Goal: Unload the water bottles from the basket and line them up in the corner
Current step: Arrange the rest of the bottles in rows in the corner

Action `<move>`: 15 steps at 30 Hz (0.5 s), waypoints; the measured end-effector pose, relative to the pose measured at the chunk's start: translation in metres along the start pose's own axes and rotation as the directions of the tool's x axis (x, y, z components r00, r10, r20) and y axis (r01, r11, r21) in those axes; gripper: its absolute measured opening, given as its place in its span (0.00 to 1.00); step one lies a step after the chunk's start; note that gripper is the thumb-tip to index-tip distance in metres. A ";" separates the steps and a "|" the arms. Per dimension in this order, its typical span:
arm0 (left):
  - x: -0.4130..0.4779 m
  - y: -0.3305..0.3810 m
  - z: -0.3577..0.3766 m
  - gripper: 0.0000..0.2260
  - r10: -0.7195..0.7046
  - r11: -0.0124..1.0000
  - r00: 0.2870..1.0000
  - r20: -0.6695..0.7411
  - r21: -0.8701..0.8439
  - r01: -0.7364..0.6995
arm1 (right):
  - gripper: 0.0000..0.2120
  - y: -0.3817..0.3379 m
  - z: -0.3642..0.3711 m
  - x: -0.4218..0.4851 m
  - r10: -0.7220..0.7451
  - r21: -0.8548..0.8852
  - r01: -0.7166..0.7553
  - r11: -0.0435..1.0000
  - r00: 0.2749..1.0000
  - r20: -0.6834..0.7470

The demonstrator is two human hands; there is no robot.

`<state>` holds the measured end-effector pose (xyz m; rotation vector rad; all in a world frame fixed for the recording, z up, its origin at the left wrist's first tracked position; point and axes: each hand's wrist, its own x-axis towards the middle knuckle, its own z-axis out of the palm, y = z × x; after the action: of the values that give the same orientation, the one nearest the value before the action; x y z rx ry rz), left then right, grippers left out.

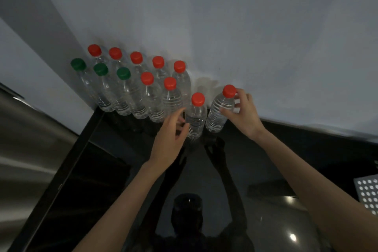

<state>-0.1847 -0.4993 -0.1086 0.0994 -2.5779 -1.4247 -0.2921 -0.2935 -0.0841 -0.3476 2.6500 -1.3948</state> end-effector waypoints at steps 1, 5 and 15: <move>-0.008 -0.004 0.004 0.17 -0.070 0.994 0.998 -0.003 -0.086 0.069 | 0.31 0.006 0.004 -0.002 0.014 0.047 -0.014 0.999 1.000 0.012; -0.020 -0.010 0.028 0.15 -0.541 0.674 0.824 0.172 -0.497 0.546 | 0.36 0.032 0.021 -0.008 0.067 0.156 -0.074 0.985 0.997 0.048; 0.018 -0.026 0.085 0.27 -0.693 -0.202 0.541 0.476 -0.849 0.488 | 0.33 0.069 0.052 0.002 0.098 0.136 -0.097 0.986 0.995 -0.001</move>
<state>-0.2204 -0.4451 -0.1717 1.3581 -0.7422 -2.9007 -0.2927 -0.2978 -0.1699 -0.1950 2.5229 -1.5365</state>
